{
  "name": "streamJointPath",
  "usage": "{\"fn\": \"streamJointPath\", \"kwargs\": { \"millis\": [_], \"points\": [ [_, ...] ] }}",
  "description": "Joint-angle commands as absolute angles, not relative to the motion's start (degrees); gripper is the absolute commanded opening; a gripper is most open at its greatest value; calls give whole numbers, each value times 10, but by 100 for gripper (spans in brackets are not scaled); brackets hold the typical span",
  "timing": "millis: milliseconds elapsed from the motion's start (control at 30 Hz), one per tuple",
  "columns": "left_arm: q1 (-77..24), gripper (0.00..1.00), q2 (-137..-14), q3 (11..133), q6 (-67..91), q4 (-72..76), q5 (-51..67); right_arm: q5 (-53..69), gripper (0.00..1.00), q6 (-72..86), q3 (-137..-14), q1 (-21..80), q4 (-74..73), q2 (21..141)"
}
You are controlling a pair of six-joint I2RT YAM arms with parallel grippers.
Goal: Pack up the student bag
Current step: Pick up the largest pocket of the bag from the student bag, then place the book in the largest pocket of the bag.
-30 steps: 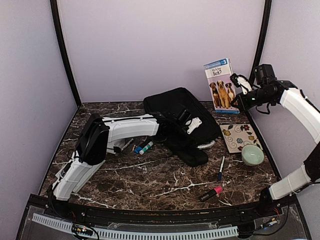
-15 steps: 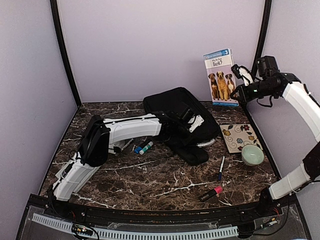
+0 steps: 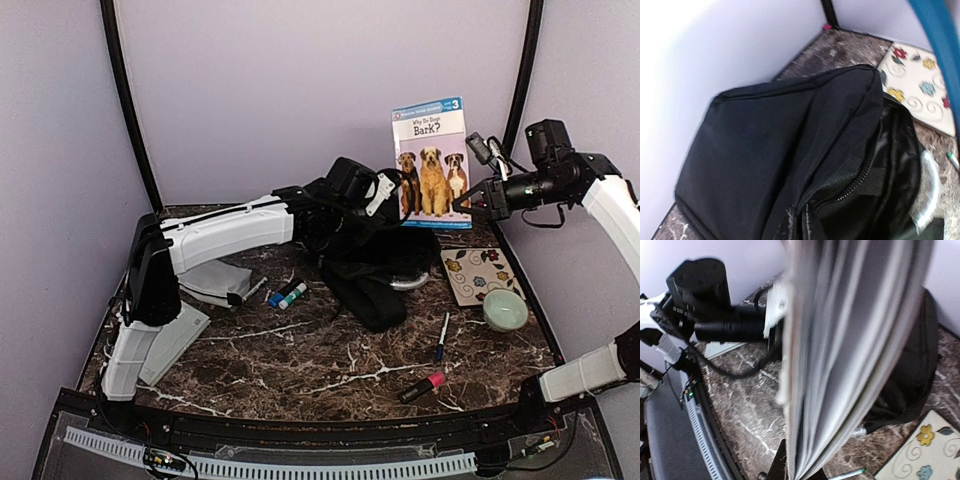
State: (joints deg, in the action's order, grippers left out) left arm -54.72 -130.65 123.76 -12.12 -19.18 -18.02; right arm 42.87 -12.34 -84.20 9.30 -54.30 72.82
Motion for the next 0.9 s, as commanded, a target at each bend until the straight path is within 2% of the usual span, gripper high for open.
{"fn": "streamJointPath", "kwargs": {
  "millis": [0,133,333,667,867],
  "points": [
    [-523,0,-1229,1208,-88,-133,-243,580,0,-150,-784,90,-568,727],
    [-494,0,-1204,1167,-47,-103,-228,634,0,-119,-725,91,-525,704],
    [-471,0,-1176,1106,-7,-53,-212,649,0,-92,-665,117,-521,689],
    [-468,0,-1174,1089,17,-6,-204,706,0,-18,-563,170,-503,717],
    [-468,0,-1160,1077,31,17,-171,753,0,52,-526,185,-434,765]
  ]
}}
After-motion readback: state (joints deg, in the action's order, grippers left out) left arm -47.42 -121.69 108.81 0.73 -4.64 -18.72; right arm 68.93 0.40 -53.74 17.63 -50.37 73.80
